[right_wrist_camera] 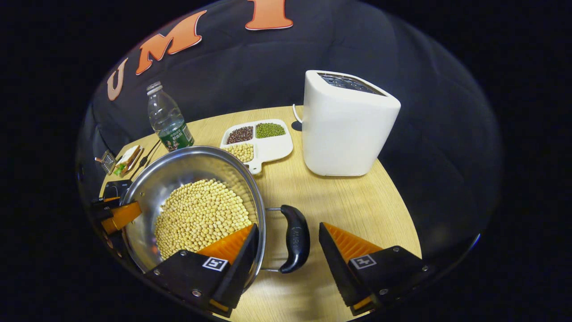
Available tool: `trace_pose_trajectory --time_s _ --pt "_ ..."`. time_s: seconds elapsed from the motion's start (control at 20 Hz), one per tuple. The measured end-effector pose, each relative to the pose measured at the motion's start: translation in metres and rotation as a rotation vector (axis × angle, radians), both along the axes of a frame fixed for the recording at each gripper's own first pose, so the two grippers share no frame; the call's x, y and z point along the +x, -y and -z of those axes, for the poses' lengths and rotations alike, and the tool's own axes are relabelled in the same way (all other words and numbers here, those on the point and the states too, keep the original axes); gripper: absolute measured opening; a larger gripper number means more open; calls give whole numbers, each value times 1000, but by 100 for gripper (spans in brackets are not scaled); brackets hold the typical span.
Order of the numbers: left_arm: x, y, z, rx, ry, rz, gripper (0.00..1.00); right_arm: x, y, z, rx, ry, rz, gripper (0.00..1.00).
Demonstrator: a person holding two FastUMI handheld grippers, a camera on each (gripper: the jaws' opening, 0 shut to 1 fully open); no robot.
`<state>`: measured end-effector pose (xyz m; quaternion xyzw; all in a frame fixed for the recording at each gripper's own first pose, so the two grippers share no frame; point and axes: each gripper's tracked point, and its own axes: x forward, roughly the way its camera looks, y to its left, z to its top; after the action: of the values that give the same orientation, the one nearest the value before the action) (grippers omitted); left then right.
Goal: First push the handle of the pot to place it horizontally, then grasp the pot with both hands and set it on the induction cooktop.
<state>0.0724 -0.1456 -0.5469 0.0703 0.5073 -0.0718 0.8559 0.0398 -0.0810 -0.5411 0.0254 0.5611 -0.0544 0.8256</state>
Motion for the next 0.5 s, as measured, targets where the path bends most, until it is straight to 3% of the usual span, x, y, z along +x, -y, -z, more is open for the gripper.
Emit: trace_pose_trajectory --time_s 0.2,0.5 --pt "7 -2 16 53 -2 11 81 0 -6 9 7 -19 -3 81" --pt "18 -1 23 21 45 -7 82 -2 -6 7 3 -27 20 70"
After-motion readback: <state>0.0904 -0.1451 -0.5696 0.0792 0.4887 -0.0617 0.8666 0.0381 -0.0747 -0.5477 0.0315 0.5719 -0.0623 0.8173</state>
